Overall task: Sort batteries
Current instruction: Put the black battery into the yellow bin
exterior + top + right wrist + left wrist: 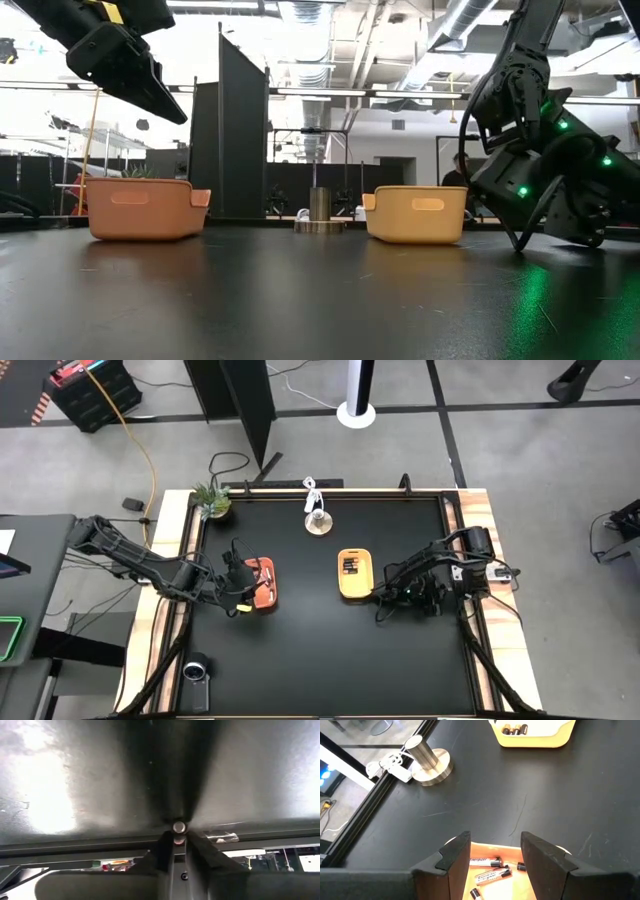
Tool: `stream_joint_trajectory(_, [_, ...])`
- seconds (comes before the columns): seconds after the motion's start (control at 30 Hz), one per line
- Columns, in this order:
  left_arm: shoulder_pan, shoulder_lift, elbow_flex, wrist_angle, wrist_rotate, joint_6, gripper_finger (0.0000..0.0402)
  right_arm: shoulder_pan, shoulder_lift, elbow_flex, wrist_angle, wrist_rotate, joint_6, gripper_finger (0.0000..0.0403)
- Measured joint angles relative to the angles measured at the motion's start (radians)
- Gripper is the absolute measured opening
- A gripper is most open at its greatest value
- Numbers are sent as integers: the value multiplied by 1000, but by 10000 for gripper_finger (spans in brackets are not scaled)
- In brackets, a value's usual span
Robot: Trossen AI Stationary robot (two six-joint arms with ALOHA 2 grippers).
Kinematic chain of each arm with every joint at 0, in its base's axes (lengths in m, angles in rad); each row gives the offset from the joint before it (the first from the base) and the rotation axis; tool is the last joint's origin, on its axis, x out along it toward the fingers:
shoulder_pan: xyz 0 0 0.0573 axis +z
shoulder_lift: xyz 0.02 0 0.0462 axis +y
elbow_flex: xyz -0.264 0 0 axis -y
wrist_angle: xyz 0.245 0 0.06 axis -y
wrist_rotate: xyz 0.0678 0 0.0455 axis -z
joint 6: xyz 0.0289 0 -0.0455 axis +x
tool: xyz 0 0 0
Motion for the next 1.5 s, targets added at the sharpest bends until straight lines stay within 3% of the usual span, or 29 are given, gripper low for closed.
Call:
stream_joint_trajectory(0.4, [0, 0, 0, 0, 0, 0, 169, 5, 2, 8, -15, -28, 60, 21])
stream_joint_trajectory(0.6, [0, 0, 0, 0, 0, 0, 169, 11, 4, 12, -20, -110, 126, 61])
stream_joint_trajectory(0.97, [0, 0, 0, 0, 0, 0, 169, 12, 4, 11, -13, -152, 172, 145])
stream_joint_trajectory(1.5, [0, 0, 0, 0, 0, 0, 169, 19, 0, 0, 6, -161, 265, 124])
